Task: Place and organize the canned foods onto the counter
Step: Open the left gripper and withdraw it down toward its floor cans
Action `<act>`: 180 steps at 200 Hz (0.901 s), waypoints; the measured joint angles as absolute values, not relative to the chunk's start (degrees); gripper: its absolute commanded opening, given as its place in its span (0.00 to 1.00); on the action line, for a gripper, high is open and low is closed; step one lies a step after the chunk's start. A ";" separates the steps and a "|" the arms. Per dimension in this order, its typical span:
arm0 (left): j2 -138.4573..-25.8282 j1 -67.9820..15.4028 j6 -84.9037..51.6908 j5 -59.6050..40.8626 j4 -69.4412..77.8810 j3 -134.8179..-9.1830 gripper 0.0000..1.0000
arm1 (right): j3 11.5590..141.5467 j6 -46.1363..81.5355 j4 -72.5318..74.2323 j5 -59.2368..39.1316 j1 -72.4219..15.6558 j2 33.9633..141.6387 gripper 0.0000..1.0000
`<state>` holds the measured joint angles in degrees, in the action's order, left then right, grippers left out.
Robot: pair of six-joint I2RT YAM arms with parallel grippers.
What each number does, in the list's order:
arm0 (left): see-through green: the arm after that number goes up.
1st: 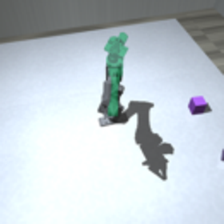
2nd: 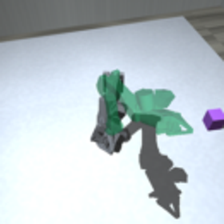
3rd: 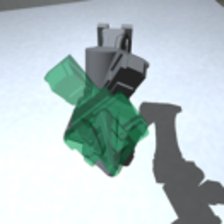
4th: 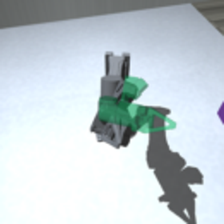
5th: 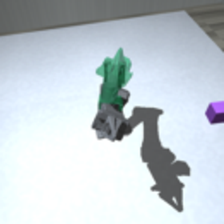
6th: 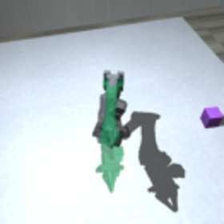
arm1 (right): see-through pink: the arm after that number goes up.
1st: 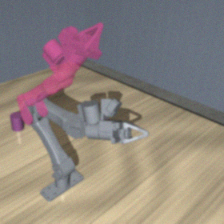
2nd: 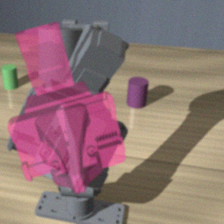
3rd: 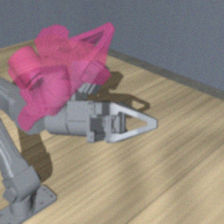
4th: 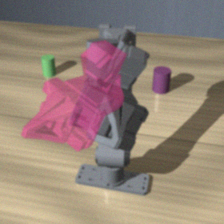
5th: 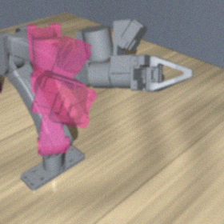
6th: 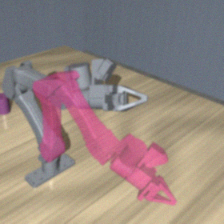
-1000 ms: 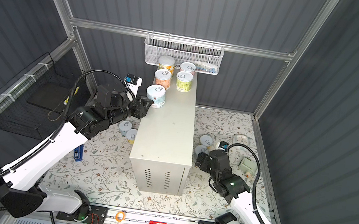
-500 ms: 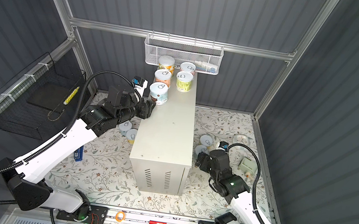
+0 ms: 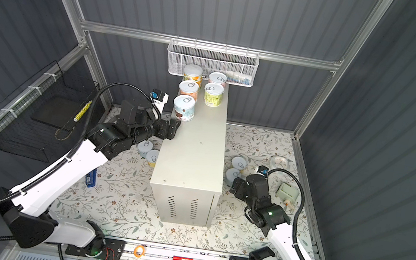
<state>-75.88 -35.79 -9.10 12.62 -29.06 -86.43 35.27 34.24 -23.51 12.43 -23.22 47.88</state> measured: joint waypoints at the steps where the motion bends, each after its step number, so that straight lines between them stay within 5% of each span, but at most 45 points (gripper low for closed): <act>1: -75.70 -35.79 -9.13 12.62 -29.12 -86.32 0.92 | 35.22 34.24 -23.51 12.40 -23.18 47.88 0.93; 86: -55.13 -35.64 -11.38 21.91 -34.94 -68.62 0.96 | 33.87 31.46 -23.66 13.52 -20.80 51.44 0.95; 180: -53.74 -31.14 -20.23 16.29 -28.18 -53.91 0.96 | 35.00 30.92 -20.43 15.79 -19.09 66.26 0.94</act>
